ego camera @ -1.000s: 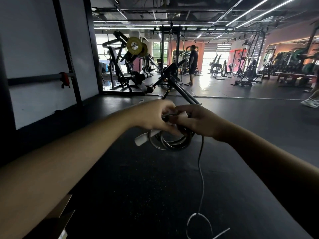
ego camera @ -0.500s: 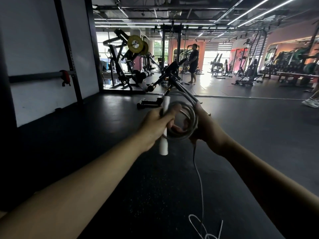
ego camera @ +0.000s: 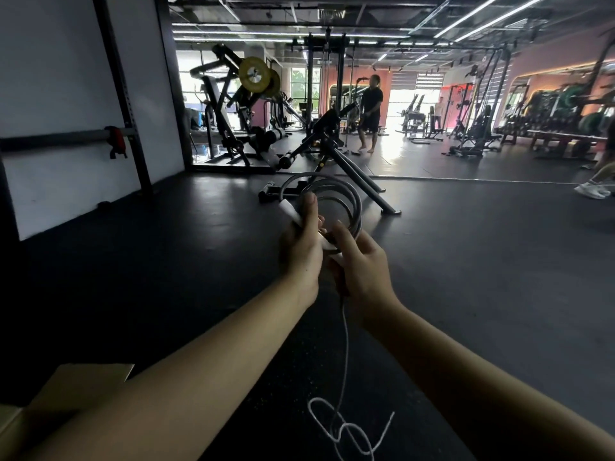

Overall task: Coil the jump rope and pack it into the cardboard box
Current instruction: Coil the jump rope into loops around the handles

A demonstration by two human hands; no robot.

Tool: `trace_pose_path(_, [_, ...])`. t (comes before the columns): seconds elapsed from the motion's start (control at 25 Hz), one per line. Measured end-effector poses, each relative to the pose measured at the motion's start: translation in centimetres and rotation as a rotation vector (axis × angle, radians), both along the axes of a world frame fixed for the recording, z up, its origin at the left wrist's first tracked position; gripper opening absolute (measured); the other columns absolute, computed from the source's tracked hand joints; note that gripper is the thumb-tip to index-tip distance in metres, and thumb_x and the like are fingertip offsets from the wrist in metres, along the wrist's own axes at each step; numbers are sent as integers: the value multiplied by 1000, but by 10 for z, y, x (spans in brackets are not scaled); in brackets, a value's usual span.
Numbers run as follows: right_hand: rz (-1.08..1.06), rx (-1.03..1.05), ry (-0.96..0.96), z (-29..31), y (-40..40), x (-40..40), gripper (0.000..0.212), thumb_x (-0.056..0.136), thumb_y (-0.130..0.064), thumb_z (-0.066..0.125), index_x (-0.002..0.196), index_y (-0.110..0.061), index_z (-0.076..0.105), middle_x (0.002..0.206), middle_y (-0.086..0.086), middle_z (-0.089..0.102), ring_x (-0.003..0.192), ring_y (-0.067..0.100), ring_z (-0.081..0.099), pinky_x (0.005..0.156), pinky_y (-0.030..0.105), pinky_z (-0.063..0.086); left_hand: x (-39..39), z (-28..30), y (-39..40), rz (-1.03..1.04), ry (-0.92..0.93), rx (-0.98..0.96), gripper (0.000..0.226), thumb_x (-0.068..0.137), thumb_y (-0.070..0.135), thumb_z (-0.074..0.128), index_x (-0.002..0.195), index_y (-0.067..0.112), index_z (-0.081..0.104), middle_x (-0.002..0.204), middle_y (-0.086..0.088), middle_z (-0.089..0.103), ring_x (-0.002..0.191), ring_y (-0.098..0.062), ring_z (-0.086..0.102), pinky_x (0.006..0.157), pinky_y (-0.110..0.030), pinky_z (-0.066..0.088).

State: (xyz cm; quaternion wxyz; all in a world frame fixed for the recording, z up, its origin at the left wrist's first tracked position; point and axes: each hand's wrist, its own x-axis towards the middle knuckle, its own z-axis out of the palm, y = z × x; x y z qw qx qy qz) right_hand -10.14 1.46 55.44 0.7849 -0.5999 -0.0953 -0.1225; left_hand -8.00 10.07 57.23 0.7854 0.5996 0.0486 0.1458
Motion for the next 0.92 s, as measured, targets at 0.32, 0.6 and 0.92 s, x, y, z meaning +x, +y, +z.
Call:
trace_pose_path(0.32, [11, -650, -15, 11, -36, 18, 21, 98, -21, 65, 78, -22, 71, 47, -9, 55, 41, 3, 49, 43, 18, 40, 17, 2, 79, -298, -237, 369, 72, 77, 25, 86, 141, 25, 52, 124, 10, 69, 120, -2, 62, 104, -29, 47])
trace_pose_path(0.6, [44, -1315, -186, 21, -44, 25, 20, 88, -37, 72, 69, -33, 67, 54, -7, 64, 46, -1, 57, 58, 31, 50, 7, 22, 69, -584, -244, 1386, 74, 65, 41, 92, 131, 37, 58, 113, 21, 68, 98, 13, 59, 80, -7, 43])
trace_pose_path(0.92, [183, -1115, -48, 12, -51, 15, 49, 81, -43, 82, 107, -19, 47, 83, 10, 79, 61, 8, 64, 66, 41, 59, -6, 0, 56, -731, -30, 1092, 33, 70, 26, 92, 99, 30, 75, 92, 15, 78, 86, 6, 70, 79, -15, 48])
